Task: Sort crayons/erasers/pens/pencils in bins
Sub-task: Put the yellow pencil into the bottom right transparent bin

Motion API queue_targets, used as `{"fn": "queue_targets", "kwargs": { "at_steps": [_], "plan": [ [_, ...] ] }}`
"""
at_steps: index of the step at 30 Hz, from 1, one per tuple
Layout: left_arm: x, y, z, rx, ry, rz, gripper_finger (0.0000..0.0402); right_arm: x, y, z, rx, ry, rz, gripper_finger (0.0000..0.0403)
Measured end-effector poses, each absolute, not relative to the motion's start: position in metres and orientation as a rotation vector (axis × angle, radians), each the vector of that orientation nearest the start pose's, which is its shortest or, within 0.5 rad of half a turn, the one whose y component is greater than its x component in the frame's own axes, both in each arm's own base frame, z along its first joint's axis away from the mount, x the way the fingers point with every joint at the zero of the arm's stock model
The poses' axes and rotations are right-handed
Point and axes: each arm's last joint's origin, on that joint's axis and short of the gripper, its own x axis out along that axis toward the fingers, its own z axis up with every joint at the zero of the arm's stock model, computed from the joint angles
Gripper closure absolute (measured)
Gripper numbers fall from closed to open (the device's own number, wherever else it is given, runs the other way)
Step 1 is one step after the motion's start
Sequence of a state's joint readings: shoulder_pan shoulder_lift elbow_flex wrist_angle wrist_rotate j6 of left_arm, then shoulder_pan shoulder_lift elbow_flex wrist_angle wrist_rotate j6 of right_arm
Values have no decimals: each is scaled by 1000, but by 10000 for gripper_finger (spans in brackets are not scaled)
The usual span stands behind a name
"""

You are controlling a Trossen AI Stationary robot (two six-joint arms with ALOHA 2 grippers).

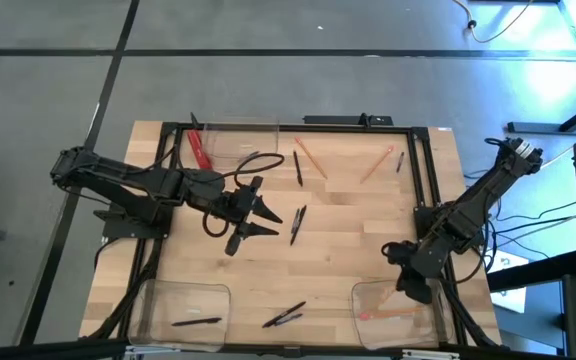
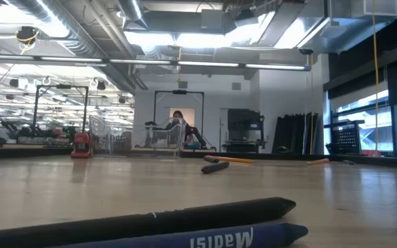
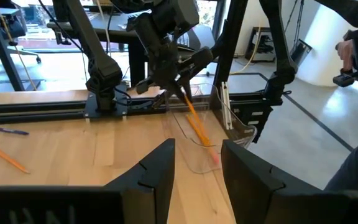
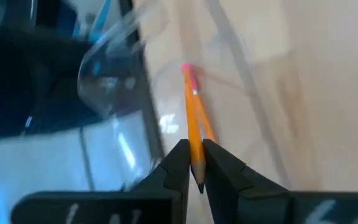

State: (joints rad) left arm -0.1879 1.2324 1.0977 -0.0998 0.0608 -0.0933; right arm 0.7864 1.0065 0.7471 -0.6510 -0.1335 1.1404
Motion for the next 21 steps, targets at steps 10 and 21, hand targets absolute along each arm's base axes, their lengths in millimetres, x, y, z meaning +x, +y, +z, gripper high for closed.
{"fn": "queue_targets", "kwargs": {
  "at_steps": [10, 21],
  "plan": [
    [272, -54, 357, -76, 247, -237, 280, 131, 137, 245, 719, 1260, 228, 348],
    [272, -54, 356, -77, 253, -247, 280, 131, 137, 245, 720, 1261, 227, 290]
  ]
}}
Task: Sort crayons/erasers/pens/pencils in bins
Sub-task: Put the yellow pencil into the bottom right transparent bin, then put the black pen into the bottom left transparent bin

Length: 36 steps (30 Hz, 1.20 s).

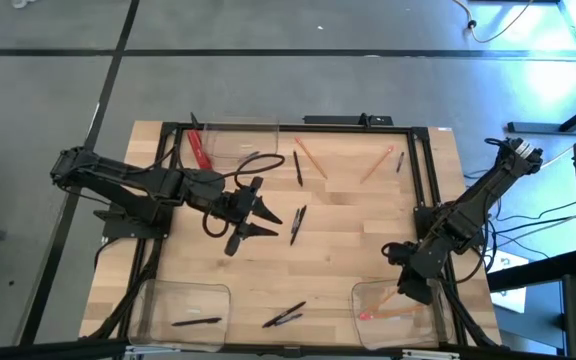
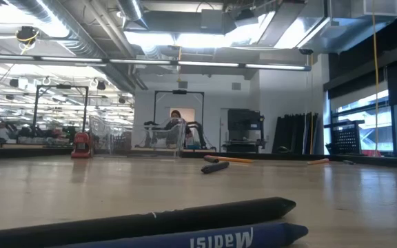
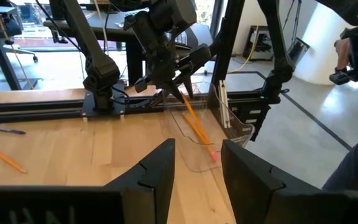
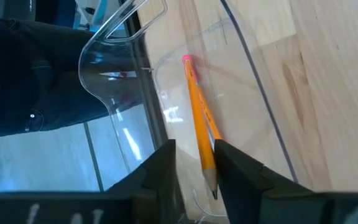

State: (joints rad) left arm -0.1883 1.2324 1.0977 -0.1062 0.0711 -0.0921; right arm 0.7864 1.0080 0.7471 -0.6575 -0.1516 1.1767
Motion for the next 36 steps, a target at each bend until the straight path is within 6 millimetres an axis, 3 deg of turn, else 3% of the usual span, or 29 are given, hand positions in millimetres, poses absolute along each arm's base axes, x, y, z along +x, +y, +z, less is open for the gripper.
{"fn": "queue_targets", "kwargs": {
  "at_steps": [9, 20, 27, 36],
  "plan": [
    [271, -54, 354, -77, 274, -246, 280, 126, 140, 247, 778, 1400, 342, 288],
    [271, -54, 354, -76, 275, -246, 280, 125, 139, 254, 790, 1379, 360, 288],
    [269, -49, 357, -38, 261, -150, 280, 131, 135, 300, 716, 1079, 336, 288],
    [252, -38, 360, -64, 321, -65, 280, 134, 121, 370, 381, 618, 253, 288]
  ]
}}
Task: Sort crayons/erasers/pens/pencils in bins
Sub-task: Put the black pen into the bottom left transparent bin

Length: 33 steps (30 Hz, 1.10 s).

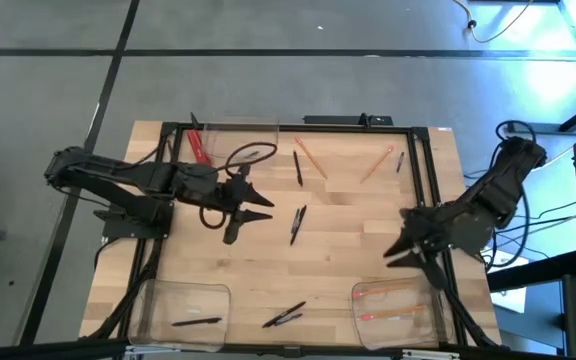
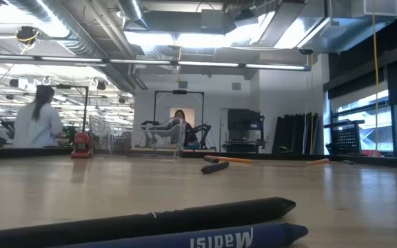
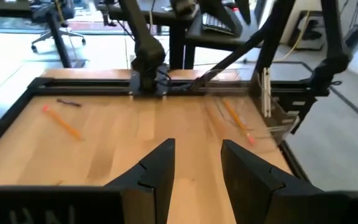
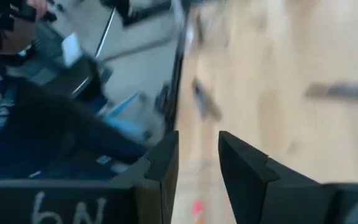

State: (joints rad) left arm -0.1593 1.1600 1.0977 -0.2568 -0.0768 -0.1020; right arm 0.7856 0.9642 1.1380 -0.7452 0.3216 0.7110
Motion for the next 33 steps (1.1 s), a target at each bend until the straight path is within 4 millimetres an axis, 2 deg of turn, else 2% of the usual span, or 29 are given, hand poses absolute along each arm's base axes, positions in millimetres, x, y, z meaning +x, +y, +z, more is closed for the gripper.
{"fn": "queue_targets", "kwargs": {
  "at_steps": [6, 11, 15, 23, 33],
  "plan": [
    [243, -36, 354, -93, 413, -5, 280, 136, 111, 391, 177, 464, 162, 288],
    [239, -36, 344, -190, 525, 31, 280, 141, 103, 392, 52, 432, 95, 288],
    [239, -44, 333, -281, 615, 48, 280, 146, 97, 392, 11, 427, 54, 288],
    [267, -85, 295, -373, 777, -7, 280, 154, 82, 392, 0, 424, -38, 288],
    [295, -141, 257, -375, 767, -90, 280, 158, 76, 392, -82, 436, -29, 288]
  ]
}}
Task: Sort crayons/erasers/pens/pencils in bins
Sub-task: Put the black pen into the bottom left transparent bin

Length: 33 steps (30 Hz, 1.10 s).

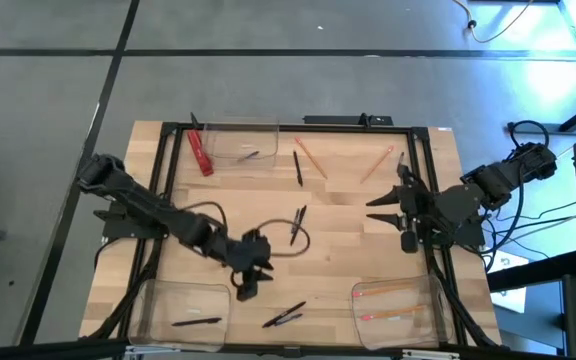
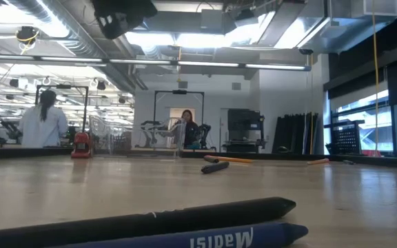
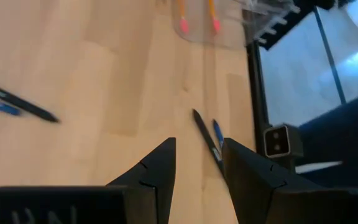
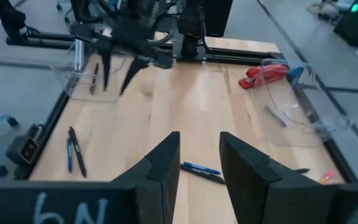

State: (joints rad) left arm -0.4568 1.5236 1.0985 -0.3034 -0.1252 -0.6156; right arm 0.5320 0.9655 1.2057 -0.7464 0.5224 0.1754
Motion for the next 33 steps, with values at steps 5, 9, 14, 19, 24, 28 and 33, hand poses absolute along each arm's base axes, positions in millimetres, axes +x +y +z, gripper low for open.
{"fn": "queue_targets", "kwargs": {
  "at_steps": [5, 9, 14, 19, 24, 28, 33],
  "plan": [
    [303, -174, 229, -347, 779, -133, 280, 158, 76, 392, -111, 436, -22, 288],
    [307, -198, 203, -336, 790, -149, 280, 158, 76, 392, -112, 436, -21, 288],
    [307, -200, 193, -318, 832, -141, 280, 158, 76, 392, -110, 436, -21, 288],
    [314, -180, 211, -347, 976, -100, 280, 158, 76, 392, -109, 436, -21, 288],
    [322, -161, 252, -322, 1104, -8, 280, 158, 76, 392, -110, 438, -22, 288],
    [334, -155, 276, -473, 1045, 27, 280, 157, 76, 391, -118, 452, -23, 288],
    [334, -178, 272, -487, 1018, -19, 280, 156, 75, 389, -130, 471, -25, 288]
  ]
}}
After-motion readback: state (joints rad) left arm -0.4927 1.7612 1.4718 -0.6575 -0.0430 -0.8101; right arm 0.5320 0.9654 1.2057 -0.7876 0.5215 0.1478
